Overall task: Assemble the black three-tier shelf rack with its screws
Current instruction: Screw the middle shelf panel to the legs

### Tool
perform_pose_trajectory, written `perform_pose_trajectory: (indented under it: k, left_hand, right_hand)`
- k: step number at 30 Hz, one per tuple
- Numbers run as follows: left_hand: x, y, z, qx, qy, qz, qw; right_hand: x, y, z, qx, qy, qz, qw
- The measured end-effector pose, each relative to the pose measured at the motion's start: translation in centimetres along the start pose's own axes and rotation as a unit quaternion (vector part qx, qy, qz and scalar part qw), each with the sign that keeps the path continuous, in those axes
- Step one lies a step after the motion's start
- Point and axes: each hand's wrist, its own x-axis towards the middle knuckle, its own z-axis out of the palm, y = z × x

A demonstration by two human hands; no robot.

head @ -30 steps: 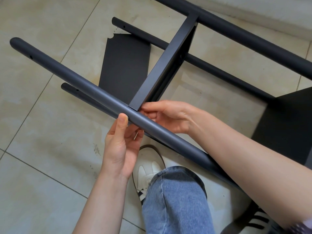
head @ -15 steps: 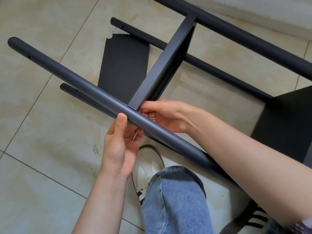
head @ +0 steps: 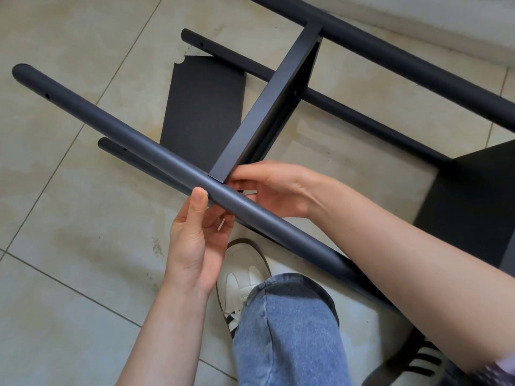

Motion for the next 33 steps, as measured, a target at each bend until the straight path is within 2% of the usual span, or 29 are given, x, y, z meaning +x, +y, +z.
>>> perform_pose_trajectory:
  k: [12, 20, 24, 27, 33]
  left_hand:
    - [0.3, -0.1, -0.2, 0.017, 0.003, 0.006, 1.000]
    - [0.3, -0.2, -0.1, 0.012, 0.008, 0.002, 1.000]
    - [0.2, -0.2, -0.1, 0.009, 0.004, -0.002, 1.000]
    - [0.2, -0.2, -0.1, 0.006, 0.006, -0.002, 1.000]
    - [0.3, -0.2, 0.0, 0.011, 0.002, 0.004, 1.000]
  right_hand:
    - [-0.1, 0.1, -0.6, 0.009, -0.007, 0.008, 1.000]
    - [0.0, -0.2, 0.2, -0.065, 0.025, -0.002, 0.998]
    - [0.0, -0.2, 0.4, -0.060, 0.019, 0.007, 0.998]
    - [0.0, -0.2, 0.3, -0.056, 0.033, -0.021, 0.998]
    - [-0.6, -0.2, -1.0, -0.046, -0.002, -0.039, 0.998]
